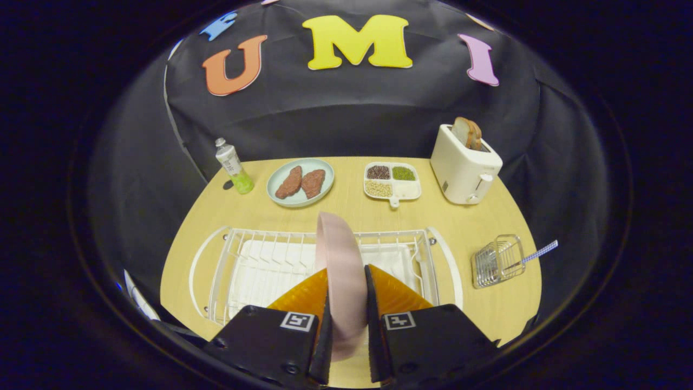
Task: Take the plate from the dish rack, then take the spoon from the basket and place it into the plate.
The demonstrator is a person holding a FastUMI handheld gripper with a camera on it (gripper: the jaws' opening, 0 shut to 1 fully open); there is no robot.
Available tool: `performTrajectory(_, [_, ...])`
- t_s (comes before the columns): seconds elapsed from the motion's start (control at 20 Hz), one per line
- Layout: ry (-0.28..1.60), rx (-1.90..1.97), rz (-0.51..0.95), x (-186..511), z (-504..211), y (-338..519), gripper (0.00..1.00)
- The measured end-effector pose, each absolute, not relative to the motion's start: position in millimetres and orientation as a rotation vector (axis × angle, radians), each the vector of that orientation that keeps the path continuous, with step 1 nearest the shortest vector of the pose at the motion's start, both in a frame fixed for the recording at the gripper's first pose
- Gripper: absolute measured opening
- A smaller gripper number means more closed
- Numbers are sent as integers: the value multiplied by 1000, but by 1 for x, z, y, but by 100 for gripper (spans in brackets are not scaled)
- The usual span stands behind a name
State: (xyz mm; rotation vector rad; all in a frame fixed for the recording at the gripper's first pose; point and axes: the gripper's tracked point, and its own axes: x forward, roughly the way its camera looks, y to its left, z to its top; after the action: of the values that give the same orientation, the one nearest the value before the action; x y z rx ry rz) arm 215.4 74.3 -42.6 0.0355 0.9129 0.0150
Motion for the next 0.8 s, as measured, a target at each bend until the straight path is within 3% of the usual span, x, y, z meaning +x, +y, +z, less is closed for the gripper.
performTrajectory(0.15, [830, -32, -64, 222, -16, 55, 32])
performTrajectory(0.25, [825, 26, -12, 207, -4, 61, 26])
performTrajectory(0.4, [789, 125, 67, 175, 2, 48, 25])
performTrajectory(0.8, [813, 489, 194, 49, -73, -15, 25])
